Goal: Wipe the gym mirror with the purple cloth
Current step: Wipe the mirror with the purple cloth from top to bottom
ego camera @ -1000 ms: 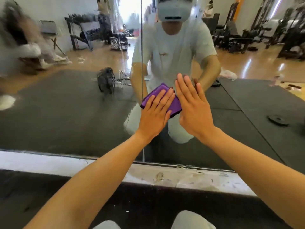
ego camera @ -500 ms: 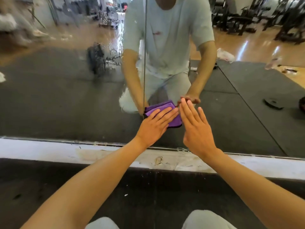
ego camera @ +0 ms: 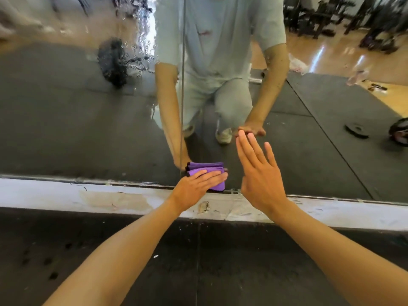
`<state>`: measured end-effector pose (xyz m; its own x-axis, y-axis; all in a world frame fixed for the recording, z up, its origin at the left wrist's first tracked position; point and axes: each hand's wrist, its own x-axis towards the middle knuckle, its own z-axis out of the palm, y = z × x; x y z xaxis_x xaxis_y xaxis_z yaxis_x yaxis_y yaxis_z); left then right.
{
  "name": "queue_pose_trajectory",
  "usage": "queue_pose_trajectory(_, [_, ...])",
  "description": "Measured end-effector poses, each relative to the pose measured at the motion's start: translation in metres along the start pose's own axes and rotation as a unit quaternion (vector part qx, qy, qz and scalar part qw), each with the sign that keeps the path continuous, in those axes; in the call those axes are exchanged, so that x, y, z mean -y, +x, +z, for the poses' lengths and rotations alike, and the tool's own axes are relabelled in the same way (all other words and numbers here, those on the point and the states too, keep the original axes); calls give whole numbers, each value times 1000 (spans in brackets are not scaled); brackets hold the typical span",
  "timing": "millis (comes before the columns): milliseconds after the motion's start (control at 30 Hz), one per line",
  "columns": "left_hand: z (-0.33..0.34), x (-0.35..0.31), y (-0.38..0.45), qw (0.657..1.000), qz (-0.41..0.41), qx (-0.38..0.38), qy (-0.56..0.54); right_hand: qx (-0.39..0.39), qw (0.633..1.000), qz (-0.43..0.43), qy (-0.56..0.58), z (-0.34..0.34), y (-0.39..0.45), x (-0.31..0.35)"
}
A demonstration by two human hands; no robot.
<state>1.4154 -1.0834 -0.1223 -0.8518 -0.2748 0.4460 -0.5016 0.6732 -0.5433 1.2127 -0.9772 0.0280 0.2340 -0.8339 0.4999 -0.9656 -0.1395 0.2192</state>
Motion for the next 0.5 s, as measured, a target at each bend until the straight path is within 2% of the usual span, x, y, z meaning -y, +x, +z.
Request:
queue_pose_trajectory(233, [-23,21,6,1000,17,-3,20,-44,998,19,36,-30,6,-11])
queue_pose_trajectory(400, [-87,58,74,990,-123,-67,33,-85,987,103,89,-52,24,-26])
queue_pose_trajectory(500, [-128,79,118,980,-172,-92,46,-103,979,132,112,-60,30,-29])
